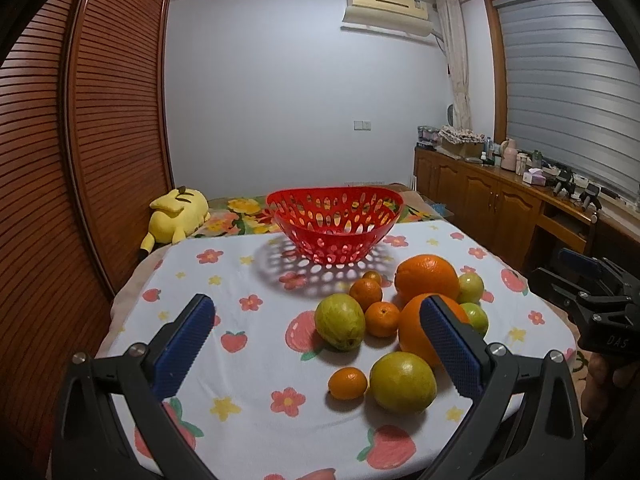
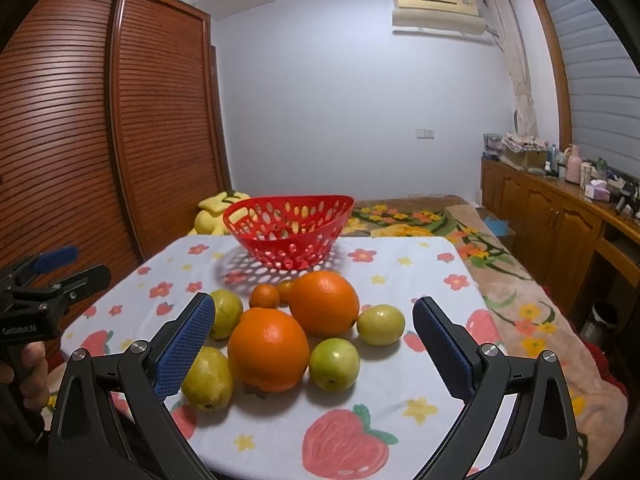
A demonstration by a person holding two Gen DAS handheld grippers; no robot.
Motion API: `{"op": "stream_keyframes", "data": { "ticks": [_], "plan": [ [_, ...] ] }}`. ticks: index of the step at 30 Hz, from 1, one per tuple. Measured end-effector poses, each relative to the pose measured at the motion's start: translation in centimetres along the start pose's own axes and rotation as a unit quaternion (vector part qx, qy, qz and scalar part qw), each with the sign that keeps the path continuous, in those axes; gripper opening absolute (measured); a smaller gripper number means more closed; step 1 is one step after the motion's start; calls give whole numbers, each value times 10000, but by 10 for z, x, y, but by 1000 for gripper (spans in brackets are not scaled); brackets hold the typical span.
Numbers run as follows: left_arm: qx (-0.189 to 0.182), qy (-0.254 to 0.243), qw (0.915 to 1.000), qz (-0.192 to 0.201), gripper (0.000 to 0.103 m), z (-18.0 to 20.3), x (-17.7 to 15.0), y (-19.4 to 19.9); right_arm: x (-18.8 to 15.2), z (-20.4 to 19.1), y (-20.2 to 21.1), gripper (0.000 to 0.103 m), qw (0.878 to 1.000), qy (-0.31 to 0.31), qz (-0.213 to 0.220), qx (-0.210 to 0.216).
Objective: Organize fruits
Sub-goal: 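Lower the left gripper onto the yellow pomelo while the right gripper approaches a green apple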
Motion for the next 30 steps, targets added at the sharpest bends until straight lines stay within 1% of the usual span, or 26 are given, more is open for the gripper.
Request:
{"op": "stream_keyframes", "data": {
  "ticks": [5,11,15,22,25,27,29,30],
  "plan": [
    [-151,-19,9997,-208,103,1,-12,-9,-9,-2,-9,100,9999,27,-154,57],
    [-432,-19,9975,-562,103,8,-27,-27,-19,-3,-20,95,9992,60,-365,127],
    [-550,-75,9960,-697,103,17,-34,-35,-25,1,-24,91,9987,59,-480,138],
    [-872,-216,9897,-1112,102,34,-46,-52,-33,8,-35,85,9975,63,-682,163],
    [-1033,-281,9862,-1266,97,41,-51,-57,-39,13,-40,81,9967,21,-788,184],
    [-1175,-314,9827,-1395,94,46,-54,-61,-42,16,-43,70,9961,-4,-858,208],
    [-1316,-338,9790,-1519,89,52,-57,-64,-46,20,-46,68,9953,-18,-944,202],
    [-1361,-350,9777,-1562,89,55,-58,-65,-48,22,-47,65,9948,-19,-995,203]
  ]
}}
Point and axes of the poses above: each gripper's, at about its wrist camera, not at the fingertips, and y roughly against the way its jaws point, z to its right, x to its top, the point moved 7 cm from there along -y, roughly the way its jaws point, and after that the axes turned 7 degrees about x, right-handed, at the moved point
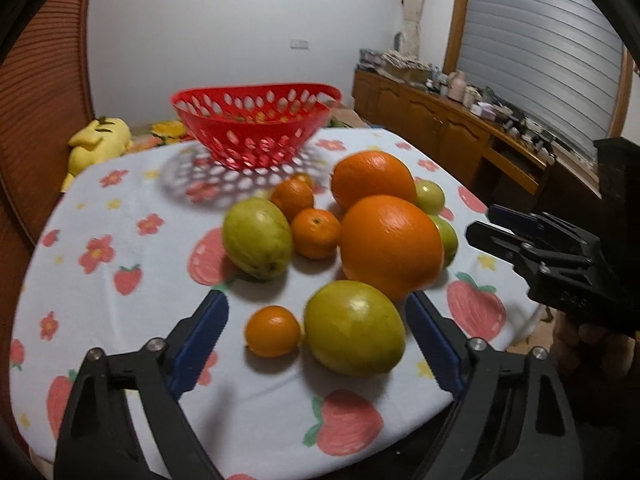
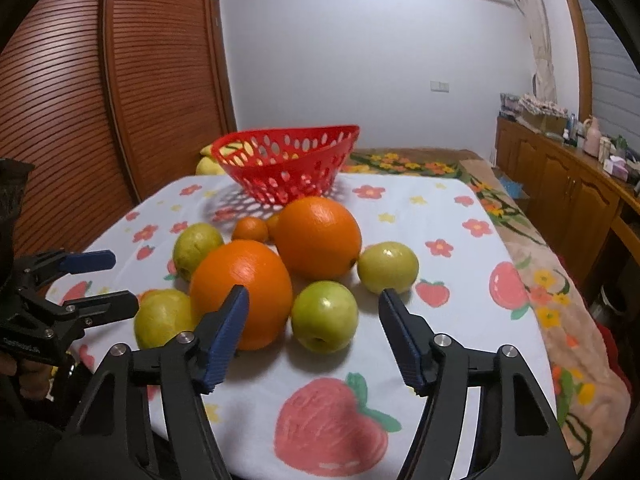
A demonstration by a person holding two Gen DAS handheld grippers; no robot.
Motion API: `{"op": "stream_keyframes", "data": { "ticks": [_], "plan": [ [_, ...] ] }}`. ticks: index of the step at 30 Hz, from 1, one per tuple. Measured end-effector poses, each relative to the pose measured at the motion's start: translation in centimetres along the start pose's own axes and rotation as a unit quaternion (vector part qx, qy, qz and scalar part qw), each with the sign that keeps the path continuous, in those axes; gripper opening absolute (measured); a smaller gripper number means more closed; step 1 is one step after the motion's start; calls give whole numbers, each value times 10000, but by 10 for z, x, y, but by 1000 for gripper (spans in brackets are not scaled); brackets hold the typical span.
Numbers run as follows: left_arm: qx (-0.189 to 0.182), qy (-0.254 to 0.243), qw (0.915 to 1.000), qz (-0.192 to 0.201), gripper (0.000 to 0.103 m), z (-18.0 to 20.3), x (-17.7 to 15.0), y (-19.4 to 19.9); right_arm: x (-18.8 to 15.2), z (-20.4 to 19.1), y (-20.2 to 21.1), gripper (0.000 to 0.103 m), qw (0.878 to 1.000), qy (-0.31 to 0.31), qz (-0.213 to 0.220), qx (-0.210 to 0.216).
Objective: Organize fruits
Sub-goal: 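Lower the left gripper onto the yellow pomelo while the right gripper approaches a green apple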
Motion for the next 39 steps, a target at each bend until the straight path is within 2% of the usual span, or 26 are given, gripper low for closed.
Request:
{"op": "stream_keyframes", "data": {
  "ticks": [6,14,19,20,22,23,39],
  "plan": [
    [-253,-118,9995,-143,84,11,-1,-5,-8,12,-12,56,9996,-41,-263,35],
    [-145,-278,9985,-459,84,17,-6,-21,-16,17,-20,56,9991,-119,-403,89],
    [-215,-432,9977,-471,84,21,-6,-27,-16,19,-22,56,9989,-126,-445,84],
    [-266,-438,9976,-469,81,21,-5,-27,-16,20,-22,56,9989,-132,-447,90],
    [-313,-433,9975,-453,69,19,-4,-27,-17,22,-24,56,9988,-145,-464,95],
    [-468,-381,9971,-468,61,19,-4,-27,-17,22,-25,56,9987,-149,-470,101],
    [-540,-264,9979,-243,57,15,2,-20,-19,25,-43,59,9965,-149,-721,403]
  ]
}}
Point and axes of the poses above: each gripper's, at about its wrist camera, not at the fingertips, and y roughly against the way its jaws point, z to its right, x to its top, the point moved 7 cm from there along -y, roughly the way its jaws point, and after that the axes turned 7 degrees about x, right-handed, at the moved point
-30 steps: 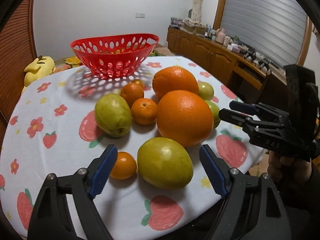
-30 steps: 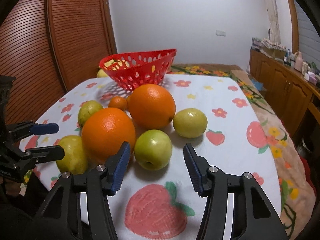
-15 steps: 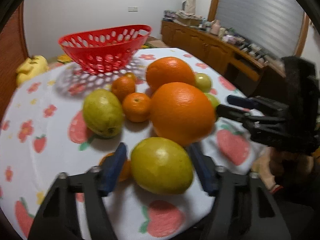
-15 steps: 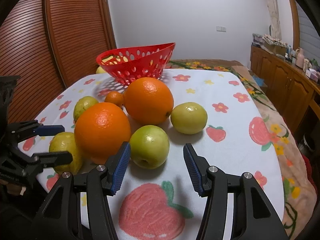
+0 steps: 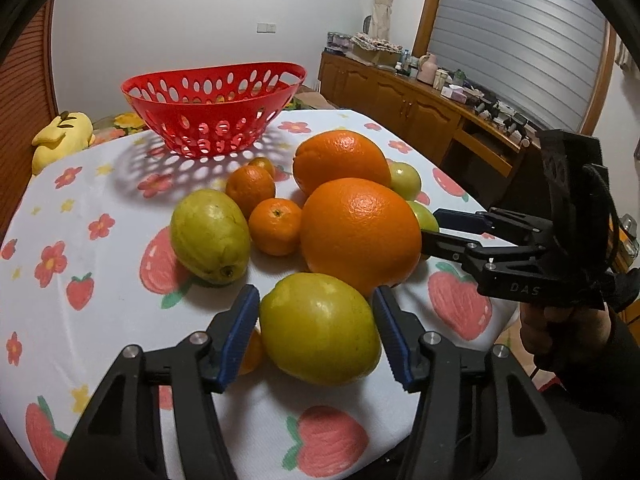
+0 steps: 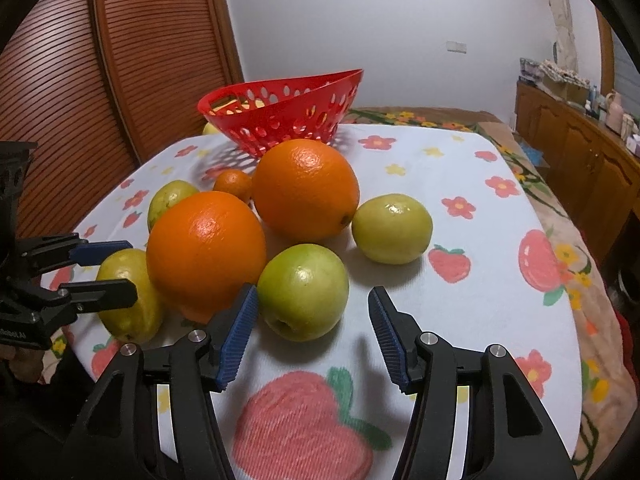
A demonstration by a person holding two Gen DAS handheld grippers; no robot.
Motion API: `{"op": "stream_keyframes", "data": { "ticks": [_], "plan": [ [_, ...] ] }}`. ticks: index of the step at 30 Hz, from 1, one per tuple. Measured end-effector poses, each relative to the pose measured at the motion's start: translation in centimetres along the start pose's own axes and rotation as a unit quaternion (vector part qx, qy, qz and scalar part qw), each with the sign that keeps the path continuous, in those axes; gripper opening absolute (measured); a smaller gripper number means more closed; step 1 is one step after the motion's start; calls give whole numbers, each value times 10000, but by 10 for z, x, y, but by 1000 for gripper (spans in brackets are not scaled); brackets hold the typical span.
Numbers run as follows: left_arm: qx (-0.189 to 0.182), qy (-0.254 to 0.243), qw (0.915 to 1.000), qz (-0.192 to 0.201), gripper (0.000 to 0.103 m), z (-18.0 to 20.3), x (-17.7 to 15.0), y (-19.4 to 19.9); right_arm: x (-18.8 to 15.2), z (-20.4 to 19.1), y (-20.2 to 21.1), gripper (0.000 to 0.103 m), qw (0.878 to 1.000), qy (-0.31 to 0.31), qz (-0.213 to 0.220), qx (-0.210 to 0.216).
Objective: Organize fruits
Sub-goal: 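Lower the left gripper onto the yellow pomelo while the right gripper approaches a green apple, then grasp the pomelo with the left gripper while the right gripper grasps the green apple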
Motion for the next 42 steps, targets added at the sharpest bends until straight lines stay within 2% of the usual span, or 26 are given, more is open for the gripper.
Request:
{"op": "stream_keyframes", "data": {
  "ticks": [8,14,16,18,19,24,29,42],
  "plan": [
    [24,-27,10000,-29,58,0,-2,-2,1,6,-7,64,9995,-188,-62,240],
    [81,-64,9999,-106,63,0,-2,-6,1,12,-11,66,9971,-409,-190,617],
    [95,-77,9998,-144,65,0,-4,-9,2,11,-12,64,9964,-416,-195,710],
    [120,-117,9997,-158,66,0,-4,-10,3,9,-12,53,9960,-397,-173,777],
    [127,-129,9997,-155,66,1,-4,-10,3,7,-11,53,9960,-363,-159,796],
    [70,-187,9997,-123,64,2,-5,-10,2,2,-10,52,9982,-92,-171,567],
    [61,-180,9998,-36,62,2,-3,-7,0,8,-1,52,9994,217,-257,61],
    [75,100,9993,365,61,-15,11,16,-3,12,-6,55,9992,244,-329,-31]
  ]
}}
Point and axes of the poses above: each gripper's, at about its wrist camera, not at the fingertips, and y roughly against the way its jaws point, z to its right, x to its top, the point moved 7 cm from there along -y, roughly the way its jaws point, and after that the axes turned 7 degrees about x, right-handed, at the moved point
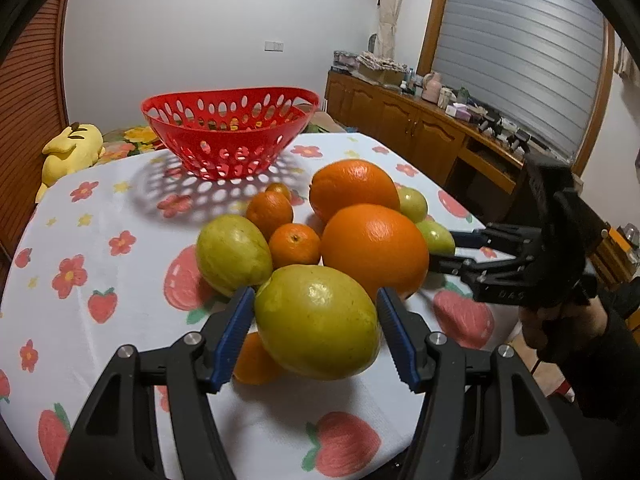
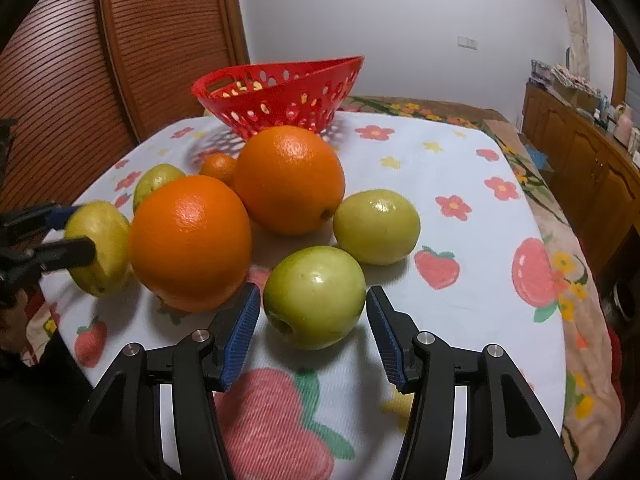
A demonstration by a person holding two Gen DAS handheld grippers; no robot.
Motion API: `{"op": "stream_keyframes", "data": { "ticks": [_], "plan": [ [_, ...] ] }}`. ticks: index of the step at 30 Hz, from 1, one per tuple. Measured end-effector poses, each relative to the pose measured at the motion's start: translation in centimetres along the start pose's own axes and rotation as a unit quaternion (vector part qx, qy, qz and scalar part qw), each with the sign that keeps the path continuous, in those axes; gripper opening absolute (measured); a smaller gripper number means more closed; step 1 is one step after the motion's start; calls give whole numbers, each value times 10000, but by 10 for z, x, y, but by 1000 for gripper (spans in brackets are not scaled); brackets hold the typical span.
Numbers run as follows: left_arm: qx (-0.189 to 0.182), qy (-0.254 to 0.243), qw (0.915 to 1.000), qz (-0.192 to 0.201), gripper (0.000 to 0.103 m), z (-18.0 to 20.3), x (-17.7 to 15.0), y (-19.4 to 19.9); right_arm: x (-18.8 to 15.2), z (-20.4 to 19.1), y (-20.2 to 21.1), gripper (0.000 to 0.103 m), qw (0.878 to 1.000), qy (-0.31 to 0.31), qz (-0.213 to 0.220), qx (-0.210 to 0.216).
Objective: Organize fruits
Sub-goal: 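Grasp the pomelo with the left gripper while the right gripper grasps the green apple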
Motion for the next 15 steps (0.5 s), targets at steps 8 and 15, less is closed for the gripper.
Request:
{"op": "stream_keyframes", "data": {
  "ticks": [8,15],
  "plan": [
    [80,85,9996,264,62,-10,17,15,-2,1,0,55,9999,18,45,-101],
    [163,154,9987,460,62,-23,37,20,14,0,16,55,9997,59,251,-24]
  ]
}}
Point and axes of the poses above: each gripper's, at about its wrist camera, not at the fingertips, and y roughly against the way its jaws point, z to its right, x to its top, the point moved 7 cm from there along -y, roughly the way its jaws point, and after that the axes turned 7 degrees about x, right-handed, at the moved point
